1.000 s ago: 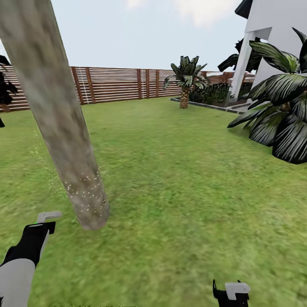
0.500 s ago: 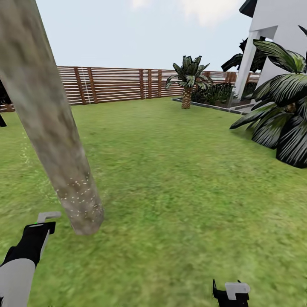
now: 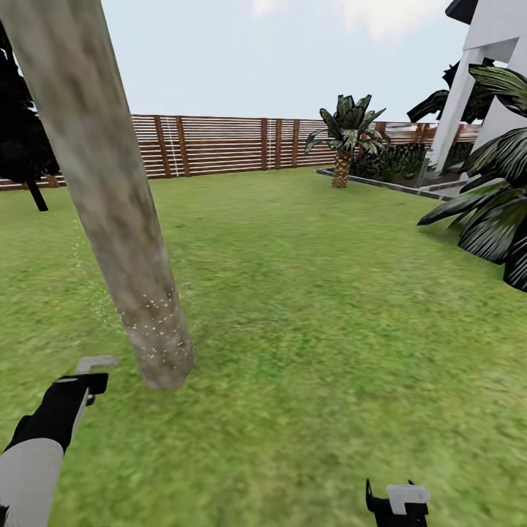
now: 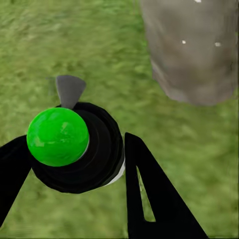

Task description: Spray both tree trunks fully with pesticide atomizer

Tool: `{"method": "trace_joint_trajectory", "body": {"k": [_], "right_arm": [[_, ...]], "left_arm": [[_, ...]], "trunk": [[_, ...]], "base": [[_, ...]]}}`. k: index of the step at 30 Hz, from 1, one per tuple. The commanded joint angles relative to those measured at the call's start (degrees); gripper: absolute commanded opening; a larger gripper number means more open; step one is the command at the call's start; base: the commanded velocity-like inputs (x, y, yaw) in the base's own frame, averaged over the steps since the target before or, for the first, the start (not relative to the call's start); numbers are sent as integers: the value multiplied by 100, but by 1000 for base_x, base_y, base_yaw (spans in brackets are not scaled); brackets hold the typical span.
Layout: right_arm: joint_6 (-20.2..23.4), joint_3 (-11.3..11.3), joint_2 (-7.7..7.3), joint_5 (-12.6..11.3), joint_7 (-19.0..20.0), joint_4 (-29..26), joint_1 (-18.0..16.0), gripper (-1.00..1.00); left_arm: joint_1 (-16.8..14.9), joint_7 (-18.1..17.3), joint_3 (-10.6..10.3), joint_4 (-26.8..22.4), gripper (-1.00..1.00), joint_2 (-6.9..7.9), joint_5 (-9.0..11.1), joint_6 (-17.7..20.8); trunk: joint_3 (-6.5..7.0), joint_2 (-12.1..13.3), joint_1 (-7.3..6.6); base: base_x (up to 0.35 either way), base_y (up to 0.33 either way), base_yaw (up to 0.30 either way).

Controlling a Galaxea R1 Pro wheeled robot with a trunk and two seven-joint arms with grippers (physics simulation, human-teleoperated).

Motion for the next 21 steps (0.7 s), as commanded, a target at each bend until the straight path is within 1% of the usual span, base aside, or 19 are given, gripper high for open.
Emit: {"method": "trace_joint_trajectory", "body": {"k": [1, 2, 3, 4, 5, 7, 9, 10, 13, 15, 17, 19, 21], "right_arm": [[4, 1, -1, 0, 0, 1, 1, 100], [3, -3, -2, 0, 0, 2, -1, 100], [5, -5, -3, 0, 0, 2, 0, 100], [6, -7, -8, 0, 0, 2, 0, 100], [7, -7, -10, 0, 0, 2, 1, 100], [7, -8, -10, 0, 0, 2, 1, 100], [7, -8, -4, 0, 0, 2, 1, 100], [7, -8, -4, 0, 0, 2, 1, 100], [7, -8, -3, 0, 0, 2, 1, 100], [7, -8, -3, 0, 0, 2, 1, 100], [7, -8, -3, -3, 0, 2, 1, 100], [7, -8, -3, -3, 0, 2, 1, 100], [7, -8, -3, -6, 0, 2, 1, 100]], "left_arm": [[-4, -167, -8, -10, -100, 10, -20, 1], [-4, -332, -28, -12, -100, 1, -22, 11], [-4, -497, -126, -13, -100, -28, -49, 24], [-15, -719, -476, -54, -100, -22, -88, 48], [-21, -782, -608, -116, -100, -17, -91, 58], [-25, -834, -740, -310, -100, -55, -99, 69], [-26, -839, -773, -602, -100, -73, -99, 117], [-26, -845, -778, -713, -100, -72, -95, 223], [-27, -864, -787, -880, -100, -68, -92, 399], [-73, -868, -790, -1214, -100, -52, -94, 828], [-84, -869, -793, -1497, -100, -63, -94, 1054], [-93, -873, -798, -1693, -100, -83, -88, 1122], [-108, -911, -799, -1745, -100, -132, -86, 1136]], "trunk": [[0, 0, 0], [0, 0, 0], [0, 0, 0], [0, 0, 0], [0, 0, 0], [0, 0, 0], [0, 0, 0], [0, 0, 0], [0, 0, 0], [0, 0, 0], [0, 0, 0], [0, 0, 0], [0, 0, 0]], "base": [[0, 0, 4], [0, 0, 1], [0, 0, 0], [0, 0, 0], [0, 0, 0], [0, 0, 0], [0, 0, 0], [0, 0, 0], [0, 0, 0], [-4, 0, 0], [-185, 0, 0], [-306, 0, 0], [-184, 0, 0]]}}
